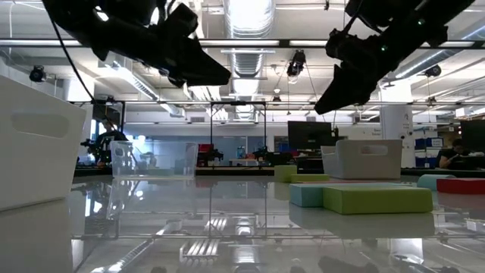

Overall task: Sort & place blocks by color
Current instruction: Put the top green block into the white bin

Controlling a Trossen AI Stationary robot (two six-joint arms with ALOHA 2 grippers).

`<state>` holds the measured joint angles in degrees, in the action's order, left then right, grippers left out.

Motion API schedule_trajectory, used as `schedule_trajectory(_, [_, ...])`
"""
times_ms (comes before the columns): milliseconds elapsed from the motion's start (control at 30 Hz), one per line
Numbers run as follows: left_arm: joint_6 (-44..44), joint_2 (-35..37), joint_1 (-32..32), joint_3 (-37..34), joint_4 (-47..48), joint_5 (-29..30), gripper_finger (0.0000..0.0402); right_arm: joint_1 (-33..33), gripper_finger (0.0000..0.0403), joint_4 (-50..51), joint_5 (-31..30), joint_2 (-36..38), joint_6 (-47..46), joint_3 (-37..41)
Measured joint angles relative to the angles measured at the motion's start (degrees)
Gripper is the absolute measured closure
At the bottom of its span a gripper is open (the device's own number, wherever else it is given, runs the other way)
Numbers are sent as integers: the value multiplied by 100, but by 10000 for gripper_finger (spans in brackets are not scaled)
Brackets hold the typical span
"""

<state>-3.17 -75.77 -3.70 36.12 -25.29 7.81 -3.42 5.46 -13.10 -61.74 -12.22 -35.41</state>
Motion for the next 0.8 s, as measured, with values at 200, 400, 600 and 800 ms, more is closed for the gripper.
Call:
schedule_trajectory(200, [6, -432, 0, 92, -464, -1, 192, 317, 310, -1625, 0, -150, 544, 490])
schedule_trajectory(400, [3, -830, 0, 265, -746, -1, 192, 369, 326, -2730, 2, -212, 1035, 691])
schedule_trajectory(600, [5, -1278, -2, 455, -929, -2, 192, 396, 338, -2610, 4, -55, 1598, 589])
schedule_trajectory(800, [144, -1722, 4, 804, -824, -1, 192, 393, 338, -2595, 4, 316, 2229, 546])
